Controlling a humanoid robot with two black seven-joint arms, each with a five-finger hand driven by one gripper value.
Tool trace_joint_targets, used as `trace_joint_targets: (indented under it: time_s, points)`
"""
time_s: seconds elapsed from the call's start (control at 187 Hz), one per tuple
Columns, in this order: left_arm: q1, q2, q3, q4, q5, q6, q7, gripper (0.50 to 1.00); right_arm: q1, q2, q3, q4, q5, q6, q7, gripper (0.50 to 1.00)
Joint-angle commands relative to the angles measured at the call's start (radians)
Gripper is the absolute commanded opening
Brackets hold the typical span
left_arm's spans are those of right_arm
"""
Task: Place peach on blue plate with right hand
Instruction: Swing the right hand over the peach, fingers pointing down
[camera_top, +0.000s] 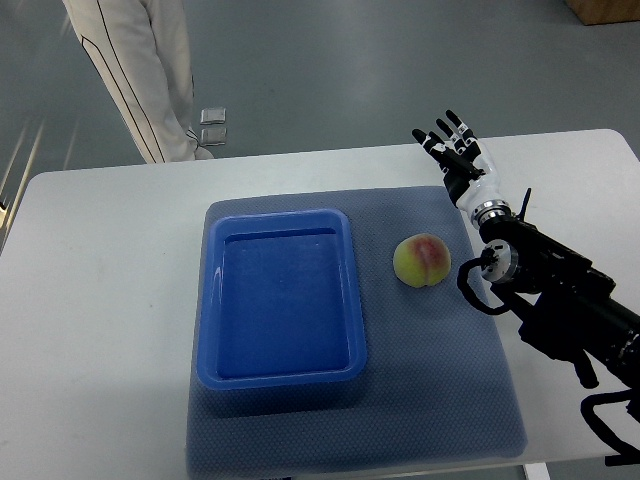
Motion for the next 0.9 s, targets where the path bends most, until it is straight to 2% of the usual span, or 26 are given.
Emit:
trace_joint_targets:
  time_s: [0.0, 0.128, 0.144, 0.24, 0.32, 0.422, 0.486, 0.491, 0.598, 0.603, 0.694, 0.774, 0.828, 0.833, 0.897]
  points:
    - [-0.001, 0.0, 0.0, 0.0, 0.0, 0.0, 0.0, 1.0, 0.018, -0.003, -0.007, 0.002, -0.075, 0.001, 0.001, 0.93]
    - [-0.001, 0.0, -0.002, -0.001, 0.0, 0.0, 0.0, 1.0, 0.026, -0.023, -0.007, 0.044, -0.207, -0.004, 0.001, 0.93]
    - [-0.001, 0.0, -0.002, -0.001, 0.0, 0.0, 0.0, 1.0, 0.027, -0.052, -0.009, 0.09, -0.285, -0.009, -0.001, 0.93]
    - [-0.001, 0.0, -0.002, -0.001, 0.0, 0.0, 0.0, 1.0, 0.033, -0.098, -0.012, 0.133, -0.408, -0.015, -0.003, 0.93]
    - [-0.001, 0.0, -0.002, -0.001, 0.0, 0.0, 0.0, 1.0, 0.053, -0.158, -0.044, 0.166, -0.562, 0.007, -0.003, 0.93]
    - [-0.001, 0.0, -0.002, -0.003, 0.0, 0.0, 0.0, 1.0, 0.069, -0.254, -0.114, 0.214, -0.711, 0.08, -0.004, 0.93]
    - [-0.001, 0.0, -0.002, -0.003, 0.0, 0.0, 0.0, 1.0, 0.072, -0.262, -0.119, 0.217, -0.72, 0.084, -0.004, 0.93]
    - [-0.001, 0.0, -0.002, -0.001, 0.0, 0.0, 0.0, 1.0, 0.087, -0.297, -0.145, 0.243, -0.771, 0.103, -0.006, 0.93]
    - [-0.001, 0.0, -0.002, -0.001, 0.0, 0.0, 0.0, 1.0, 0.113, -0.328, -0.185, 0.266, -0.826, 0.113, -0.006, 0.93]
    - [-0.001, 0.0, -0.002, -0.001, 0.0, 0.0, 0.0, 1.0, 0.142, -0.36, -0.234, 0.29, -0.884, 0.119, -0.006, 0.93]
    - [-0.001, 0.0, -0.002, -0.001, 0.0, 0.0, 0.0, 1.0, 0.187, -0.414, -0.312, 0.335, -0.974, 0.133, -0.001, 0.928]
    - [-0.001, 0.0, -0.002, -0.001, 0.0, 0.0, 0.0, 1.0, 0.24, -0.454, -0.384, 0.366, -1.078, 0.185, 0.005, 0.928]
    - [-0.001, 0.0, -0.002, -0.001, 0.0, 0.0, 0.0, 1.0, 0.24, -0.454, -0.384, 0.366, -1.078, 0.185, 0.005, 0.928]
    - [-0.001, 0.0, -0.002, -0.003, 0.0, 0.0, 0.0, 1.0, 0.278, -0.469, -0.415, 0.381, -1.143, 0.235, 0.013, 0.928]
    - [-0.001, 0.0, -0.002, -0.001, 0.0, 0.0, 0.0, 1.0, 0.329, -0.487, -0.438, 0.39, -1.201, 0.318, 0.014, 0.928]
